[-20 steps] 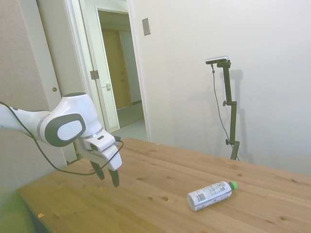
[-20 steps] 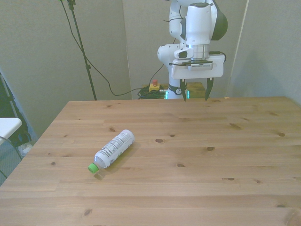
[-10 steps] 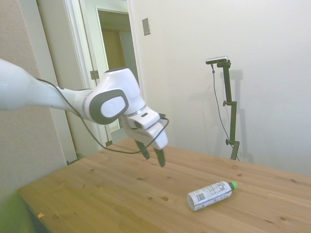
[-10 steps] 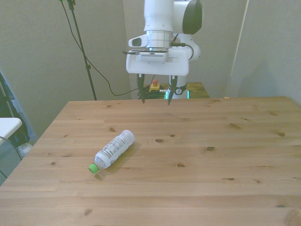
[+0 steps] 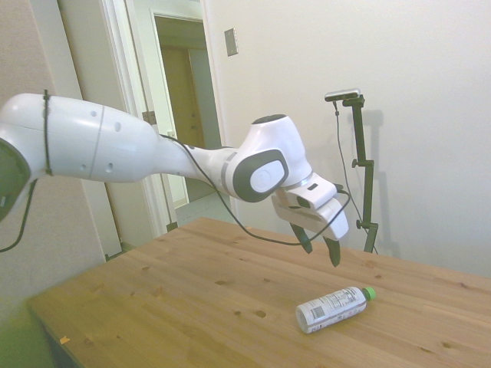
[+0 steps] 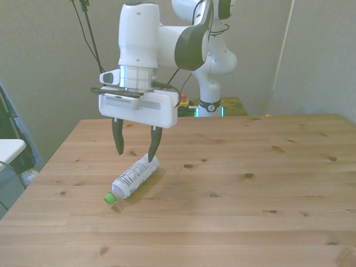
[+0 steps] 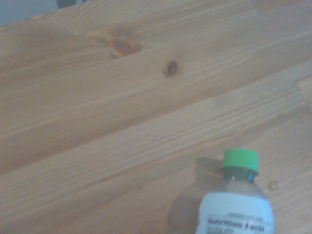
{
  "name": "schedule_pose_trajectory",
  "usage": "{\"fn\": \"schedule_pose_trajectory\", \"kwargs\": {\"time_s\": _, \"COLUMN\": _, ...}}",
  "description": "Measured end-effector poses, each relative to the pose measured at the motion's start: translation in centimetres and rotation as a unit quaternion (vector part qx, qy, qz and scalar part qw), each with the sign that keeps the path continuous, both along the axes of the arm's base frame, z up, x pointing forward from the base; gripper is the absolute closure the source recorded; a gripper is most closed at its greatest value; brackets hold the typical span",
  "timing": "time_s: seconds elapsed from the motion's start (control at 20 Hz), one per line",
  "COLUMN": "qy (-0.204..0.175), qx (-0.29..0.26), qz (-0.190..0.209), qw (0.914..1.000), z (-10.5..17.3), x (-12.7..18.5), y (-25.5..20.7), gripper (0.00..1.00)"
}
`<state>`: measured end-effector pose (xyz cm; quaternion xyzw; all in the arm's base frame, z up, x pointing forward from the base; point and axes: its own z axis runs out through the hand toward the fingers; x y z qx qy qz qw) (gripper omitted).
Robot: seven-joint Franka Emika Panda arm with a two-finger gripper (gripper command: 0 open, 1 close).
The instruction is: Stand the water bottle
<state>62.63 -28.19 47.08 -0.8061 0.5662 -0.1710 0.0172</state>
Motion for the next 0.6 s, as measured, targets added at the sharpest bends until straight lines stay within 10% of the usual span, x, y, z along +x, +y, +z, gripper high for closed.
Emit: {"fn": "schedule_pose_trajectory", "kwargs": {"time_s": 0.6, "qy": 0.008, "qx": 0.019, "qz": -0.039, "qw": 0.9990, "z": -7.5, "x": 3.7, "y": -6.5, "gripper": 0.00}}
